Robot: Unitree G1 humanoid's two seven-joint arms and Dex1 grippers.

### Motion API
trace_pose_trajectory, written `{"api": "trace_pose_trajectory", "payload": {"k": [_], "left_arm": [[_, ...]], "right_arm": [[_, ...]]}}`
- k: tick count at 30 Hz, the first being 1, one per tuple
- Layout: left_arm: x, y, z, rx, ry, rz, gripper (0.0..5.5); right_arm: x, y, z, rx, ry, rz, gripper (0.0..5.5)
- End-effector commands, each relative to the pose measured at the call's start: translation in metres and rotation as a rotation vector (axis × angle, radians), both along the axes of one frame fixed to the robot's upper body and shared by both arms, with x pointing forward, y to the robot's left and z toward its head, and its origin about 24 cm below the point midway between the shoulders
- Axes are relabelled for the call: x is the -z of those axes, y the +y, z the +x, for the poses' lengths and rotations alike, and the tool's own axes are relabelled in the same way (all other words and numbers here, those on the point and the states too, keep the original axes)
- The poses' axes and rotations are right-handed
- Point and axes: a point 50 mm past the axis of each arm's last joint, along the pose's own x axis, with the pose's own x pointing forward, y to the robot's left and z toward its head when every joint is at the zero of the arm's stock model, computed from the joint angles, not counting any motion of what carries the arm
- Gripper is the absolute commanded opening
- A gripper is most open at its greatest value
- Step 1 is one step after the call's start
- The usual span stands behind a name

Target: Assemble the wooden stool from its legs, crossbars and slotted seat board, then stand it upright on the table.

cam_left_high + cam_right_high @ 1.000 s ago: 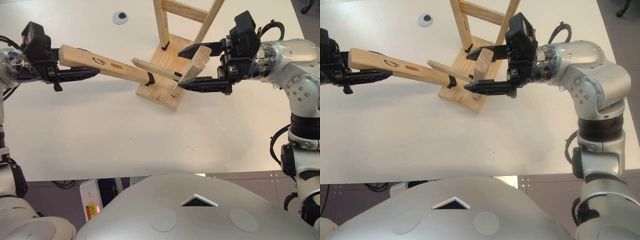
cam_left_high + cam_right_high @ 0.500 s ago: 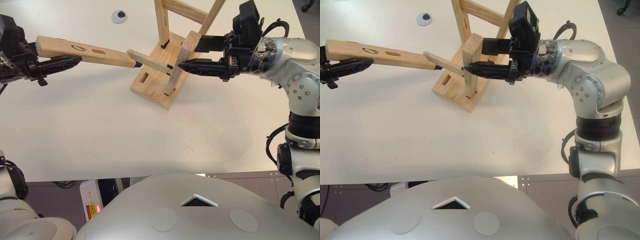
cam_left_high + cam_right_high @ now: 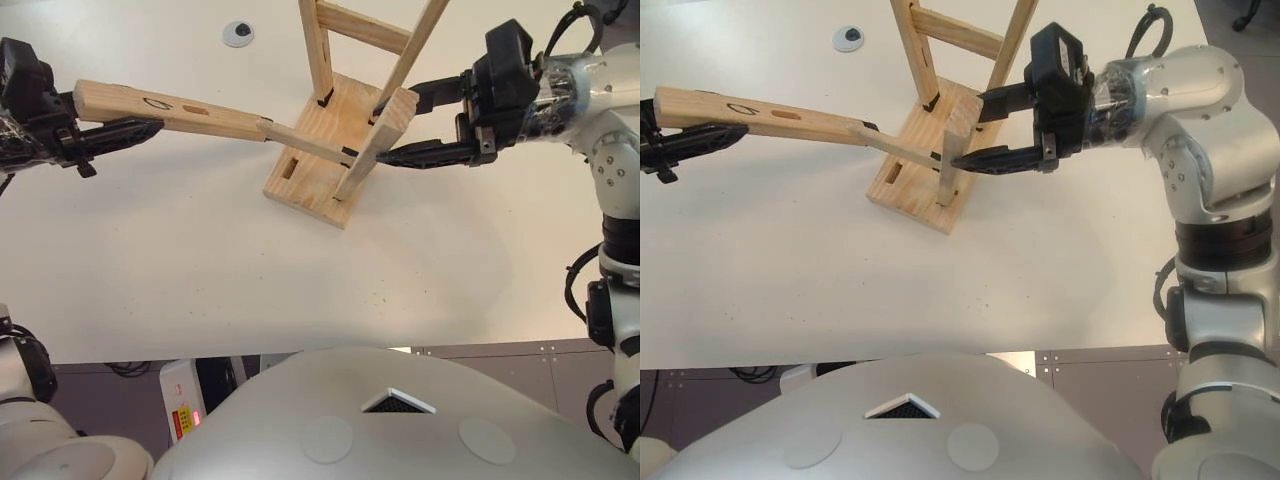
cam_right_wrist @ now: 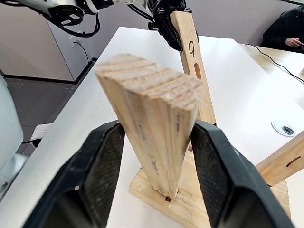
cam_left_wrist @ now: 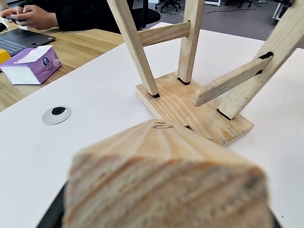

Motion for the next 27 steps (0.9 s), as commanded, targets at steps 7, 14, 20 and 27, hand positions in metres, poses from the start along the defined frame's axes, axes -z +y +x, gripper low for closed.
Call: {"api": "trace_pose_trajectory", "payload": {"k": [7,14,20,27], "left_arm": [[-0.026,-0.018,0.017,0.199,0.028,0.155,2.01],[-0.045,-0.034,0.055,0.338,0.039,0.271,2.01],[-0.054,-0.044,0.065,0.386,0.025,0.268,2.01],[-0.039,-0.053,0.066,0.455,0.050,0.288,2.01]], "right_arm": [[-0.003,-0.018,0.033,-0.018,-0.105,-0.184,2.14],[0.007,-0.009,0.026,-0.041,-0.112,-0.152,2.14],[0.015,-0.004,0.023,-0.042,-0.100,-0.151,2.14],[0.020,-0.007,0.021,-0.025,-0.074,-0.161,2.14]]}}
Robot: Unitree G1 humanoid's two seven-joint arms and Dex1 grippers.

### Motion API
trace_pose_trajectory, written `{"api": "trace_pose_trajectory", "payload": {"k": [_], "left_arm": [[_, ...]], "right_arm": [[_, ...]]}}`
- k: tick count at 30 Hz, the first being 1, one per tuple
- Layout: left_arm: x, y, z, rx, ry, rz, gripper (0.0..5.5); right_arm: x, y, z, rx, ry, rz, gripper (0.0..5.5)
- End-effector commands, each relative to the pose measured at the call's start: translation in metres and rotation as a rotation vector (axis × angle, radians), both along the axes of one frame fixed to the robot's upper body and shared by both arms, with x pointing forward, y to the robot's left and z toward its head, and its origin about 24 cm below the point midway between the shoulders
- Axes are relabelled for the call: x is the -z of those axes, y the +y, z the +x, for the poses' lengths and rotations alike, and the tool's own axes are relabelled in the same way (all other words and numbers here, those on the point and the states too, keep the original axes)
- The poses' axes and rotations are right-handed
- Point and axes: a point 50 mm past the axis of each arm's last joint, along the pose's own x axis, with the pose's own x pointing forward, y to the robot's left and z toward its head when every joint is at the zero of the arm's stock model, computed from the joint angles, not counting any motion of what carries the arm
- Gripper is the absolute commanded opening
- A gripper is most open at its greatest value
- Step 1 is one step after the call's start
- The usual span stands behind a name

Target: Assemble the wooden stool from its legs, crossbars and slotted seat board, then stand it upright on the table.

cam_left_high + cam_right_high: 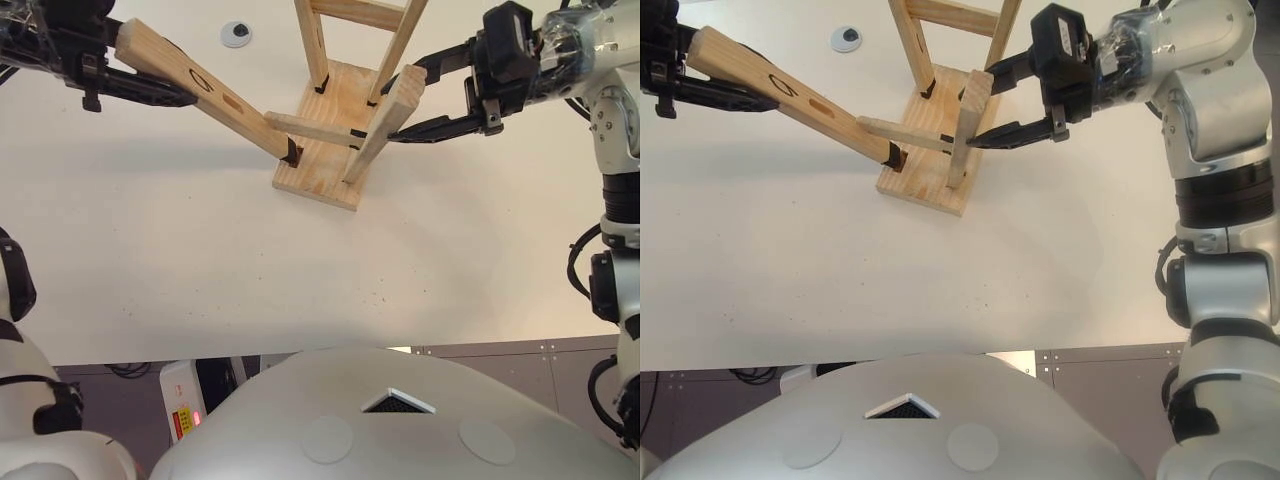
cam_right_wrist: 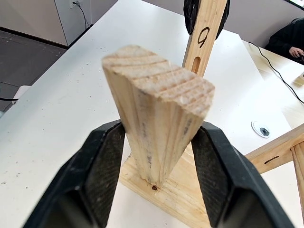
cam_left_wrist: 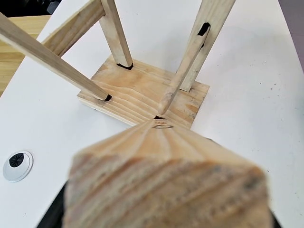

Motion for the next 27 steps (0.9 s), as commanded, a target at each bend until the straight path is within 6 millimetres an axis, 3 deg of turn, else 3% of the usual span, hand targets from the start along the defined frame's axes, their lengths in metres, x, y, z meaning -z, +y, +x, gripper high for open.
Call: {"api": "trace_pose_trajectory", "payload": {"k": [1,7,16,21,22,27], "left_arm": [[0.011,-0.006,0.002,0.046,0.017,0.040,2.01],[0.014,-0.007,0.003,0.087,0.035,0.132,2.01],[0.017,-0.005,-0.018,0.110,0.136,0.126,2.01],[0.014,-0.003,-0.024,0.080,0.126,0.030,2.01],[0.013,-0.002,-0.026,0.067,0.119,0.010,2.01],[0.016,0.009,-0.034,-0.038,0.092,-0.088,2.01]], "right_arm": [[0.022,-0.003,-0.002,0.044,0.073,-0.068,2.14],[0.022,-0.004,0.001,0.070,0.058,-0.054,2.13],[0.020,-0.017,0.013,0.159,-0.042,-0.110,2.13],[0.025,-0.016,0.004,0.215,0.076,-0.020,2.13],[0.025,-0.015,0.002,0.224,0.110,0.010,2.51],[0.023,-0.009,-0.009,0.265,0.217,0.107,3.13]]}}
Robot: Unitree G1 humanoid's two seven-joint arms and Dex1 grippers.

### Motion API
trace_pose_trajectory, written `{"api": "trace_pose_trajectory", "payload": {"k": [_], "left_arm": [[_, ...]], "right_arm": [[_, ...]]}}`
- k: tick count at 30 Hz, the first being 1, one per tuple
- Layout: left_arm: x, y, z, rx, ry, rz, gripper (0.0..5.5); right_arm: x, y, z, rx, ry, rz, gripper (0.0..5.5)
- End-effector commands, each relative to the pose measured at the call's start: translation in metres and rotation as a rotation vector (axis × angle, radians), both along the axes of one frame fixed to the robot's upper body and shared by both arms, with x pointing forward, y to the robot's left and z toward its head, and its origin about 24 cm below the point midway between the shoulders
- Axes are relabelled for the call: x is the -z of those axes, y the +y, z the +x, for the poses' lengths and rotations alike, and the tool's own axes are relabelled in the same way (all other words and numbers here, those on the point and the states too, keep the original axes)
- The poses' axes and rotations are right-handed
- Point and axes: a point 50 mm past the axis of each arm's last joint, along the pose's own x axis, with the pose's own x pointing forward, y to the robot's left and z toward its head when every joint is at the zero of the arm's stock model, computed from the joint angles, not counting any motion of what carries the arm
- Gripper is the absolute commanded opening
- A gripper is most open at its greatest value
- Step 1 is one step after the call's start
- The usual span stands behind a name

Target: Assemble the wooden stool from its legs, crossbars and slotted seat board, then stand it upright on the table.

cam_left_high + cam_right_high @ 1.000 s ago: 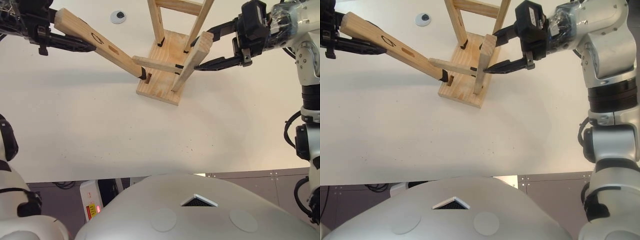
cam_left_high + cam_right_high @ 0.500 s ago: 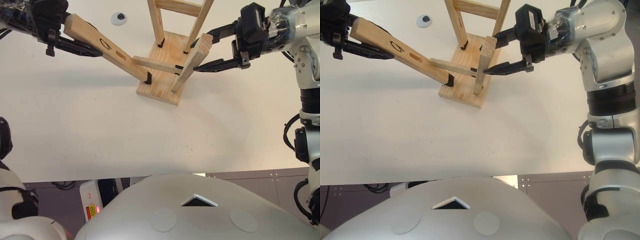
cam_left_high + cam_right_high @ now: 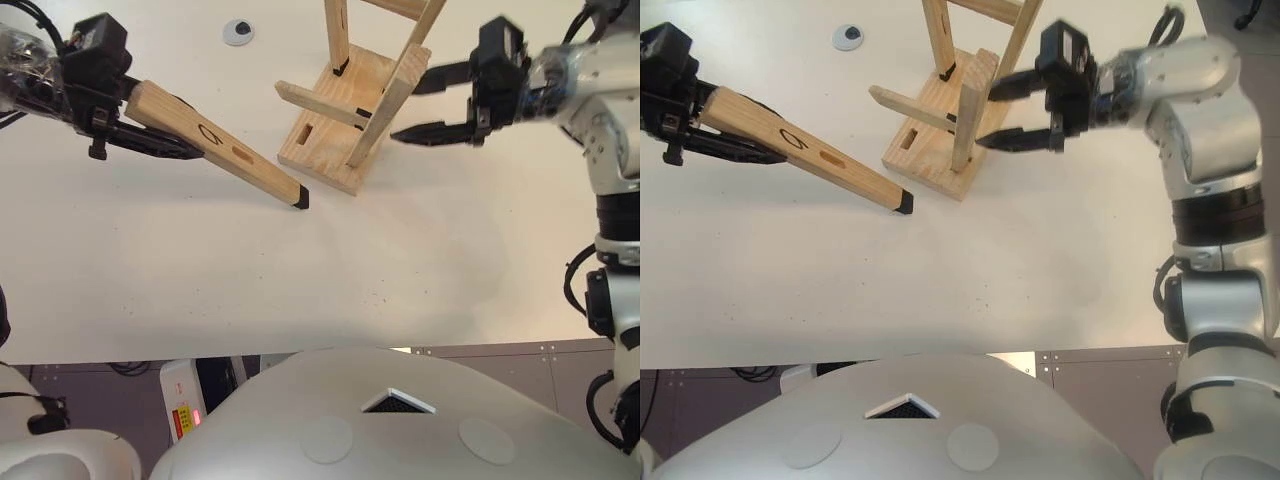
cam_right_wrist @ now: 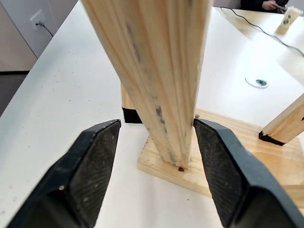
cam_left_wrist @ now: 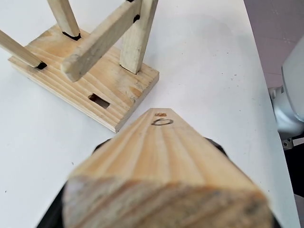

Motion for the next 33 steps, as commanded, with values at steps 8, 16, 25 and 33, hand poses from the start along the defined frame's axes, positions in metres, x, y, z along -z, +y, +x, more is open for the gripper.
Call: {"api": "trace_pose_trajectory", "payload": {"k": [8,16,25,33], "left_arm": [[0.012,0.022,-0.034,-0.263,-0.054,-0.200,2.01],[0.035,0.019,-0.053,-0.346,-0.024,-0.242,2.01],[0.011,0.031,-0.046,-0.364,-0.090,-0.213,2.01],[-0.005,0.032,-0.045,-0.247,-0.047,-0.060,2.01]], "right_arm": [[0.023,0.037,-0.036,0.318,0.131,0.080,3.15],[0.043,0.044,-0.027,0.696,0.331,0.076,2.26],[0.038,0.028,-0.030,0.291,0.126,0.021,2.13],[0.027,0.009,0.013,0.175,-0.026,-0.022,2.11]]}}
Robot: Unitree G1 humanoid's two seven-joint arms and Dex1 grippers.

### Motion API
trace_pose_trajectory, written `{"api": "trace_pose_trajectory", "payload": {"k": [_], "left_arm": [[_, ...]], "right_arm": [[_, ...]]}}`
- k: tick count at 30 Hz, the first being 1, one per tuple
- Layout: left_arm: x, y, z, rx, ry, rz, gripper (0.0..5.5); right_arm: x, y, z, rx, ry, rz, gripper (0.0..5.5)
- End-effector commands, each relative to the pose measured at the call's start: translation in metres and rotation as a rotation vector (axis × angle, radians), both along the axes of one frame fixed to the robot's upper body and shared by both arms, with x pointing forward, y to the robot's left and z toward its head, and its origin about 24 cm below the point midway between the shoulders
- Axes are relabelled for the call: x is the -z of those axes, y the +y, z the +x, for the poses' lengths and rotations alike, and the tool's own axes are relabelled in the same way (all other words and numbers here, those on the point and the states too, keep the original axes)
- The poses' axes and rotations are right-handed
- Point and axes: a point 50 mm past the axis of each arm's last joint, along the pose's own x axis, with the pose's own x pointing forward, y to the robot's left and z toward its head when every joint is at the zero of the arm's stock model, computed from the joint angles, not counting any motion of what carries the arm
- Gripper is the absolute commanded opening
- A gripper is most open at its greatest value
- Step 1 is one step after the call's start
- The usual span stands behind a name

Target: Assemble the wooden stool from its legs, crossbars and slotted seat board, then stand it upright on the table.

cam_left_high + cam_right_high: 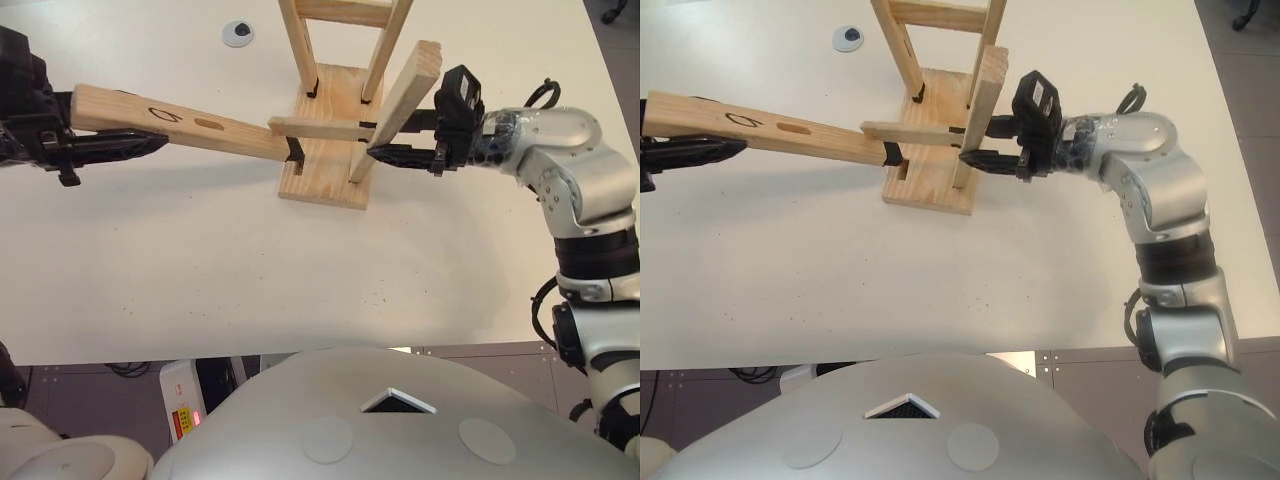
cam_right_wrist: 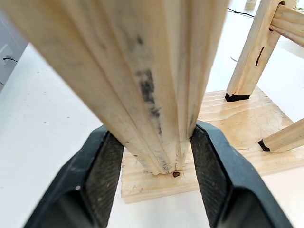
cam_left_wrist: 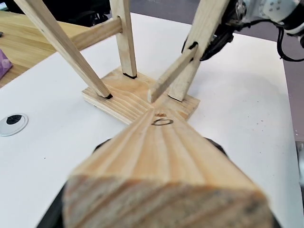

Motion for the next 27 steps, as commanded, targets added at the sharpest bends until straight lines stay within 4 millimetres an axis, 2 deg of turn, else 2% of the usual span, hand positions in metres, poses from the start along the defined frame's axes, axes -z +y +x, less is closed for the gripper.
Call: {"api": "trace_pose_trajectory", "payload": {"k": [1,8,14,19,23,27], "left_arm": [[-0.006,-0.002,0.001,0.058,0.025,0.083,2.01],[-0.004,-0.010,0.022,0.107,-0.008,0.138,2.01],[0.000,-0.014,0.032,0.151,-0.002,0.175,2.01],[-0.006,-0.021,0.043,0.202,-0.020,0.195,2.01],[-0.019,-0.029,0.051,0.233,-0.048,0.177,2.01],[-0.011,-0.030,0.060,0.244,-0.027,0.220,2.01]], "right_arm": [[-0.010,-0.004,0.018,-0.043,-0.095,-0.057,2.11],[-0.009,-0.008,0.020,-0.167,-0.079,-0.062,2.10],[-0.006,-0.006,0.026,-0.232,-0.092,-0.093,2.09],[-0.009,-0.003,0.030,-0.300,-0.108,-0.134,2.06],[-0.010,-0.003,0.036,-0.314,-0.101,-0.143,2.06],[-0.006,-0.003,0.034,-0.325,-0.082,-0.132,2.05]]}}
